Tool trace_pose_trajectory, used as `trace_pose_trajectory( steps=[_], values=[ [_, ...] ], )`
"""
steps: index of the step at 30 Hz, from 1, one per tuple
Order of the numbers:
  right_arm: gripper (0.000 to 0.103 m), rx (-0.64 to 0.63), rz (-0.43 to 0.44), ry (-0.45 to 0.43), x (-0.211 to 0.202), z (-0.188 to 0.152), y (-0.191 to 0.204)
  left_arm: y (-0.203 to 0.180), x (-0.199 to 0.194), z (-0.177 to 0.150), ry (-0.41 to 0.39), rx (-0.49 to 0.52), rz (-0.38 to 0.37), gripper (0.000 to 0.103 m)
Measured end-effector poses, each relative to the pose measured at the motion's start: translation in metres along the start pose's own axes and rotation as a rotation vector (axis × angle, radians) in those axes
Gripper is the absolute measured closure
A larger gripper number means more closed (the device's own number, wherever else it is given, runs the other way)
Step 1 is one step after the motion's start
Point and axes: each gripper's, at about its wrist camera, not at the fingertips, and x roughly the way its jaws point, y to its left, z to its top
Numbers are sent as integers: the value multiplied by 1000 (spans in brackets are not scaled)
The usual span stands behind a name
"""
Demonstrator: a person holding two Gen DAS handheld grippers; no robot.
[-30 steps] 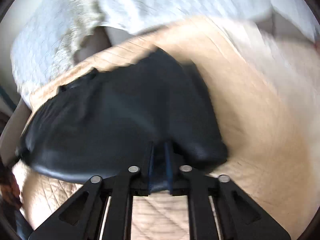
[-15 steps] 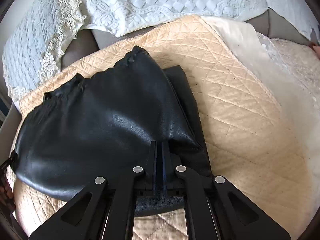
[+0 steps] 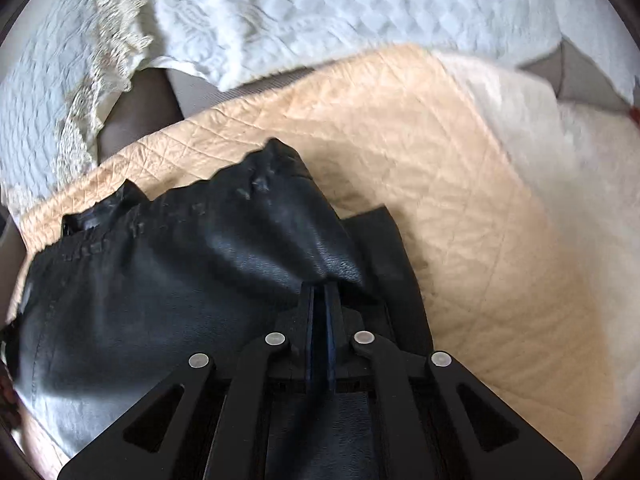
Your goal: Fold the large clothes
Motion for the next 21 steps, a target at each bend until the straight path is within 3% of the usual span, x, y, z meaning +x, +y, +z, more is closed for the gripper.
trace_pose_trajectory(
  steps=[9, 12, 13, 16, 18, 21],
  values=[
    [101, 44, 43, 10, 0, -2, -9, -1, 6, -2, 6, -4, -15, 64],
    [94, 37, 1, 1, -30, -5, 1, -3, -12, 2, 1, -6, 22, 65],
    [93, 41, 31, -18, -44, -12, 4, -3, -25, 0, -15, -12, 12, 65],
    [91, 25, 55, -68, -84, -43, 8, 9, -61, -25, -66, -5, -39, 63],
    [91, 35, 17, -8, -82, -63, -3, 18, -64, -45, -54, 11, -21, 63],
    [95, 75, 54, 10, -83, -71, -17, 26, -58, -59, -26, 4, -26, 63]
  ],
)
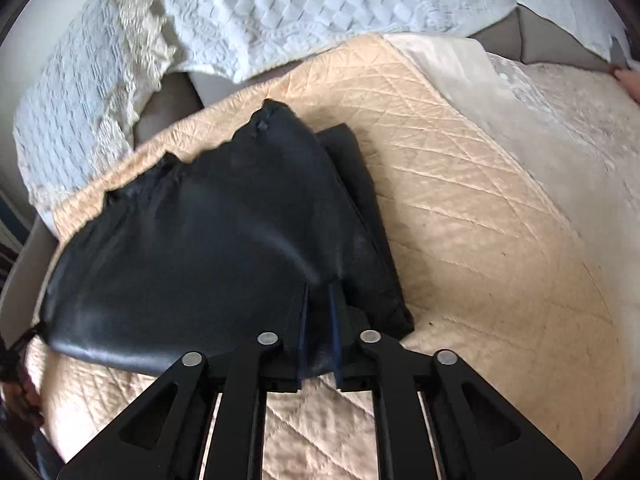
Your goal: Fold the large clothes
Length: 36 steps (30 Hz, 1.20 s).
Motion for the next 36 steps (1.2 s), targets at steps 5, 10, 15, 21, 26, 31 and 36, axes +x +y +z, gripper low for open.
trace_pose_trajectory(
  steps=[5, 10, 15, 21, 26, 31, 36],
  values=[
    [64, 52, 42, -27, -33, -3, 13, -2, -30, 0, -22, -62, -23, 62],
    [55, 214, 134, 36, -38, -55, -1, 6, -51, -45, 29, -164, -83, 53],
    [48, 274, 170, 11, -43, -67, -1, -3, -55, -71, 35, -148, -73, 48],
    [48, 298, 172, 1, -28, -50, -6, 3, -36, -45, 34, -234, -107, 39],
    [47, 352, 165, -21, -10, -27, -22, 9, -11, -22, 38, -306, -93, 33],
    [47, 455, 187, -40, 2, -14, -35, 15, 8, -5, 26, -371, -72, 32],
    [47, 457, 147, -61, 5, -10, -31, 14, 18, 1, -12, -370, -33, 31]
  ],
)
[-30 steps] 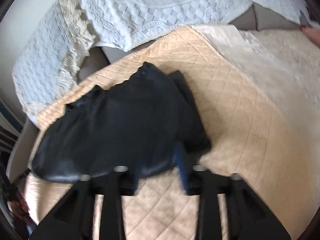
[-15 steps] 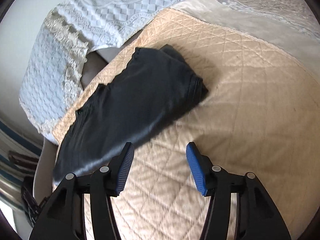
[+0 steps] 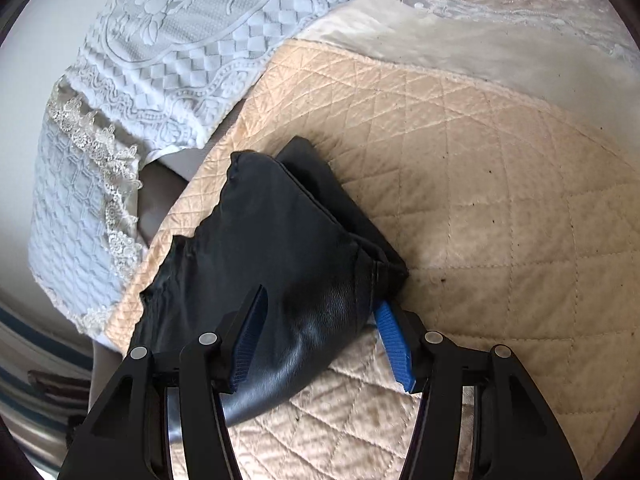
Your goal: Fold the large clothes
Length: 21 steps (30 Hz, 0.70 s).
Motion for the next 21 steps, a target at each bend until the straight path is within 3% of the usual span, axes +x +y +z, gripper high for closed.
trace_pose_trajectory(
  steps=[4, 6, 7, 8, 10, 13, 21],
  values=[
    [47, 20, -18, -35, 3, 1, -1, -1, 6, 6, -12, -6, 35, 32],
    [47, 20, -45, -44, 6, 1, 2, -5, 8, 6, -20, 9, 77, 38],
    [48, 18, -63, -42, 9, 2, 5, -8, 9, 7, -25, 25, 106, 45],
    [63, 17, -87, -39, 10, 4, 7, -9, 10, 8, -26, 34, 123, 55],
    [80, 15, -101, -29, 12, 8, 8, -13, 10, 12, -23, 55, 141, 67],
    [87, 7, -86, -20, 2, 11, 13, -23, 4, 18, -23, 136, 179, 80],
    [89, -43, -38, -30, -75, -14, 20, -18, -70, 6, -62, 207, 49, 85]
  ],
)
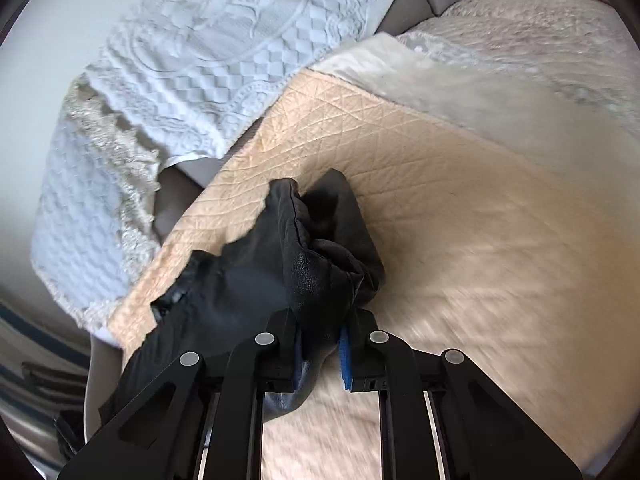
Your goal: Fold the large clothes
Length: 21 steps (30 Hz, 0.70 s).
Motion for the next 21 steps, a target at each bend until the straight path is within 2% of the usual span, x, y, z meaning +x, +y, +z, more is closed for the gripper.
trace_pose_trajectory(
  steps=[5, 10, 12, 15, 17, 21],
  values=[
    [88, 27, -41, 42, -38, -34, -28, 21, -38, -42, 26, -13, -42, 85],
    [88, 83, -63, 72, -39, -49, -55, 39, -40, -83, 87, -41, -47, 84],
    [87, 54, -86, 85, -32, -48, -52, 37, -34, -88, 85, -16, -33, 84],
    [80, 19, -96, 104, -33, -44, -47, 35, -34, -85, 87, -1, -28, 80],
    [77, -38, -98, 75, -47, -44, -41, 37, -42, -82, 88, 7, -37, 72],
    [64, -184, -87, -28, -81, -45, -23, 48, -75, -79, 10, 28, -7, 71]
  ],
)
